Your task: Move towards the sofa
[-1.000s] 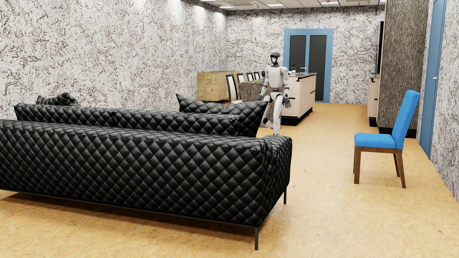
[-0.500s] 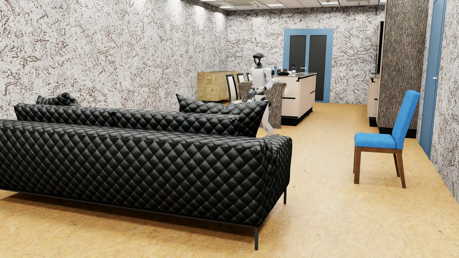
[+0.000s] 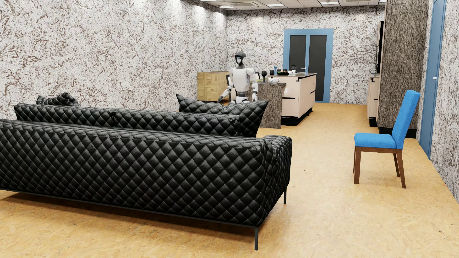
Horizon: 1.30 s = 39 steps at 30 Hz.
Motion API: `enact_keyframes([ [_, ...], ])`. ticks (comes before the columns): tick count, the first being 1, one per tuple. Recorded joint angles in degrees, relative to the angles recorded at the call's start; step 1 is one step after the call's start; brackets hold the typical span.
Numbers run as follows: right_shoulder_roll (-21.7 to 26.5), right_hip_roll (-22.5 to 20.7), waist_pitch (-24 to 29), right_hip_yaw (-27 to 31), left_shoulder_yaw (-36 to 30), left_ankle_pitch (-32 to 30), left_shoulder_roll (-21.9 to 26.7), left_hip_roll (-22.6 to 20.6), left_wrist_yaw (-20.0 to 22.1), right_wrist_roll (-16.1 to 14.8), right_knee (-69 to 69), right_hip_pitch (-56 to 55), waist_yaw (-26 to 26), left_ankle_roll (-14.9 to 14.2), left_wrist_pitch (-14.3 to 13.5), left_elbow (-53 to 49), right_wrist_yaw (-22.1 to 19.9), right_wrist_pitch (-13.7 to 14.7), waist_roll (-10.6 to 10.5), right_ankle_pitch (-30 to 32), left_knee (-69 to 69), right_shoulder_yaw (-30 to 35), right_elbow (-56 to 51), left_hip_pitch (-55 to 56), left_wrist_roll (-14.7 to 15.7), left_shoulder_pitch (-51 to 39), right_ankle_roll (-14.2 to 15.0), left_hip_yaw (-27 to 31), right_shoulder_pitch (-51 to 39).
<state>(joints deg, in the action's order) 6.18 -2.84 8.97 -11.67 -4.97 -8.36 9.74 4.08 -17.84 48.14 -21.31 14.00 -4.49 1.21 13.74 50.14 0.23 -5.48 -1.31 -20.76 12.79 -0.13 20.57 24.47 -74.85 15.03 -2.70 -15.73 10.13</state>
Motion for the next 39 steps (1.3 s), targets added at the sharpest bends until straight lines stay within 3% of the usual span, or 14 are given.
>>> enact_keyframes([
  [2,-0.14,1.92,0.19,-1.17,2.93,0.06,-1.25,-1.02,0.49,-0.71,-7.58,1.26,-0.24,3.89,-0.83,-0.81,1.23,-4.19,1.16,5.94,8.55,-1.28,5.26,-0.38,-1.10,-0.44,-0.42,1.55,0.95],
  [5,-0.86,9.60,0.55,-3.80,6.45,8.14,-4.55,-3.35,6.63,1.98,-33.84,-8.25,-0.02,3.57,-1.06,-2.13,3.77,-10.26,3.75,20.97,13.68,-1.27,17.07,-4.60,-1.63,-3.80,-0.28,1.81,2.53],
  [9,-2.27,17.45,0.58,-4.01,2.96,13.27,-6.65,-7.04,8.60,5.92,-51.71,-27.27,2.82,1.86,-4.14,-4.89,7.43,-8.13,5.86,18.14,9.33,0.44,22.06,-14.15,-4.27,-14.37,-1.99,4.90,7.95],
  [12,-3.86,17.07,0.08,0.03,-1.38,17.84,-7.80,-7.16,10.95,4.18,-40.43,-38.07,4.83,0.21,-7.71,-11.58,6.23,-5.79,5.64,17.18,8.45,-1.95,19.61,-19.98,-2.46,-20.51,-0.92,7.40,12.18],
  [16,-6.72,15.02,-1.25,6.60,-7.86,24.24,-7.82,-5.72,11.78,2.71,3.44,-35.73,6.10,-2.38,-9.92,-18.31,5.75,-5.56,4.57,19.64,9.66,-5.28,17.30,-26.19,3.72,-25.69,1.98,11.82,15.19],
  [18,-7.25,14.15,-1.43,8.22,-10.87,26.12,-6.40,-3.87,11.37,3.65,5.60,-33.87,5.94,-4.07,-10.08,-20.51,6.55,-5.49,3.95,24.73,14.85,-4.89,17.90,-28.12,4.84,-25.95,8.50,14.63,14.98],
  [19,-7.38,13.47,-1.29,7.34,-11.07,25.22,-5.58,-2.40,11.57,4.52,0.52,-33.95,5.68,-4.79,-9.56,-21.38,6.90,-5.98,3.57,25.04,19.93,-4.48,18.77,-28.03,5.63,-24.91,7.92,15.75,13.98],
  [23,-7.41,10.70,-0.32,1.89,-4.91,9.84,-6.35,4.33,17.52,5.95,-9.44,-29.36,4.74,-3.00,-2.03,-17.61,5.45,-8.17,1.19,14.96,48.60,-6.24,18.91,-17.71,9.78,-16.02,5.18,16.71,8.77],
  [26,-4.35,8.49,-0.31,1.63,2.56,14.02,-8.03,8.11,21.88,3.02,-7.98,-24.97,3.44,-3.88,4.33,-9.00,4.33,-6.55,-0.16,12.70,51.57,-6.88,13.19,-11.83,12.47,-9.24,4.71,11.40,5.09],
  [28,-1.87,7.13,-0.59,2.34,5.71,17.08,-7.24,10.57,18.44,0.51,-6.68,-22.46,2.99,-4.70,6.14,-4.16,3.96,-5.07,-0.65,11.30,40.38,-7.18,9.71,-11.80,14.27,-4.54,4.62,6.02,2.08],
  [32,0.14,6.33,-1.59,3.22,-1.32,16.19,-3.51,10.08,2.25,-3.21,-2.32,-17.11,3.04,-5.85,1.26,2.71,1.96,-3.31,-1.22,9.94,12.84,-9.95,2.86,-20.55,3.51,1.15,4.87,-3.45,-0.16],
  [34,-1.03,7.01,-2.06,2.47,-0.92,15.17,-3.41,8.53,-0.96,-4.74,0.98,-13.98,2.97,-6.65,-1.34,2.13,-2.18,-3.83,-0.98,10.44,8.59,-11.65,3.01,-23.69,-0.31,1.60,5.08,-3.53,0.53],
  [36,-3.08,8.04,-2.75,1.24,4.22,14.30,-5.10,6.72,1.52,-5.11,4.32,-11.27,2.78,-6.81,-0.89,-1.21,-4.56,-4.96,-0.61,10.97,5.03,-12.38,6.14,-25.91,0.46,1.37,5.47,-3.17,1.93],
  [39,-4.12,9.43,-3.39,-0.44,11.65,13.42,-8.44,4.52,10.46,-1.94,6.55,-9.04,2.31,-6.86,-0.20,-7.37,0.43,-6.86,0.00,10.60,1.33,-10.14,15.01,-27.95,5.03,-0.52,5.89,-2.10,3.52],
])
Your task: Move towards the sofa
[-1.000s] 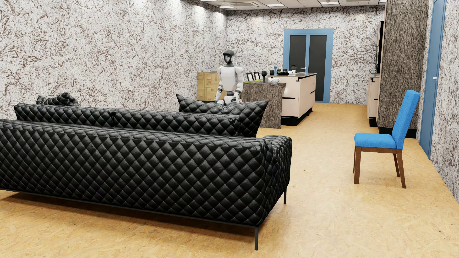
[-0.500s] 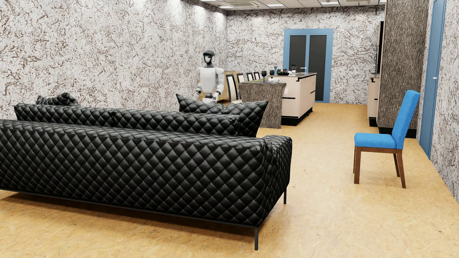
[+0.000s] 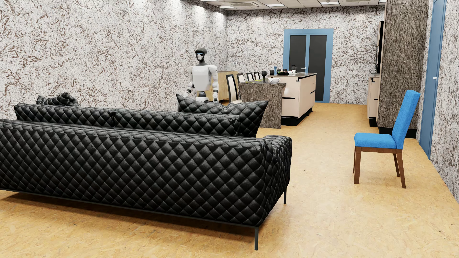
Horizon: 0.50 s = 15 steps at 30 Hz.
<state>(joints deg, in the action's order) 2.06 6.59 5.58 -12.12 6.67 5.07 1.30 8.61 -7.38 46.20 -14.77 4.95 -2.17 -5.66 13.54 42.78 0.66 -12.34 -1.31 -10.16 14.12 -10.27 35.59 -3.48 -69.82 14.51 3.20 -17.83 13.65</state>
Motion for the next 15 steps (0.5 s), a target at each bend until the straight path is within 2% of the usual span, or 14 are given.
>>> enact_keyframes([
  [2,0.45,0.73,0.08,-1.28,1.37,0.06,-1.32,-0.68,3.53,5.35,-0.59,0.35,-0.14,-0.07,-0.73,-3.37,6.11,-1.80,0.38,-0.77,0.10,3.45,6.59,0.19,1.82,-2.31,0.10,1.27,0.41],
  [3,0.50,1.04,0.23,-2.04,0.85,0.25,-1.37,-0.88,3.96,8.01,-0.95,0.37,-0.14,-0.08,-1.74,-5.02,8.63,-2.17,0.53,-1.09,0.72,4.65,8.81,0.74,2.18,-3.40,0.10,2.07,0.81],
  [5,-0.22,1.50,0.59,-3.58,-1.11,0.45,-0.79,-1.29,3.39,10.50,-0.99,0.33,0.01,-0.08,-4.29,-8.87,10.41,-1.92,0.73,-1.45,1.75,4.41,10.45,2.15,2.83,-4.82,0.09,3.64,1.91],
  [7,-1.29,1.68,1.02,-4.65,-2.58,0.45,-0.06,-1.57,2.97,10.00,-0.50,-0.01,0.27,-0.09,-6.18,-12.23,8.55,-0.99,0.80,-1.56,2.30,2.33,9.72,3.55,3.84,-5.01,0.03,4.71,3.04],
  [9,-1.87,1.62,1.46,-5.00,-3.16,0.45,0.40,-1.50,2.85,8.86,-0.40,-1.00,0.49,-0.15,-6.13,-13.76,6.54,-0.30,0.76,-1.59,2.87,0.82,8.60,5.01,4.42,-4.43,-0.12,5.14,3.08],
  [11,-1.75,1.37,1.91,-5.03,-3.38,0.41,0.69,-1.18,3.14,8.61,-0.62,-2.32,0.63,-0.17,-4.93,-12.82,5.02,-0.01,0.65,-1.55,3.55,0.75,7.59,6.57,4.25,-3.71,-0.32,5.32,1.93],
  [13,-1.36,1.37,2.37,-5.40,-3.73,0.29,0.90,-1.07,4.32,8.40,-1.10,-3.68,0.69,0.06,-3.08,-9.66,3.78,-0.06,0.52,-1.55,4.24,1.32,7.03,8.29,2.70,-3.34,-0.39,5.78,-0.04],
  [15,-0.81,1.86,2.84,-6.19,-3.31,0.54,0.71,-1.37,9.46,8.66,-2.19,-5.19,0.66,0.59,-0.86,-6.12,2.59,-0.28,0.40,-1.78,5.26,2.52,7.28,10.25,1.14,-2.68,-0.19,6.63,-2.53],
])
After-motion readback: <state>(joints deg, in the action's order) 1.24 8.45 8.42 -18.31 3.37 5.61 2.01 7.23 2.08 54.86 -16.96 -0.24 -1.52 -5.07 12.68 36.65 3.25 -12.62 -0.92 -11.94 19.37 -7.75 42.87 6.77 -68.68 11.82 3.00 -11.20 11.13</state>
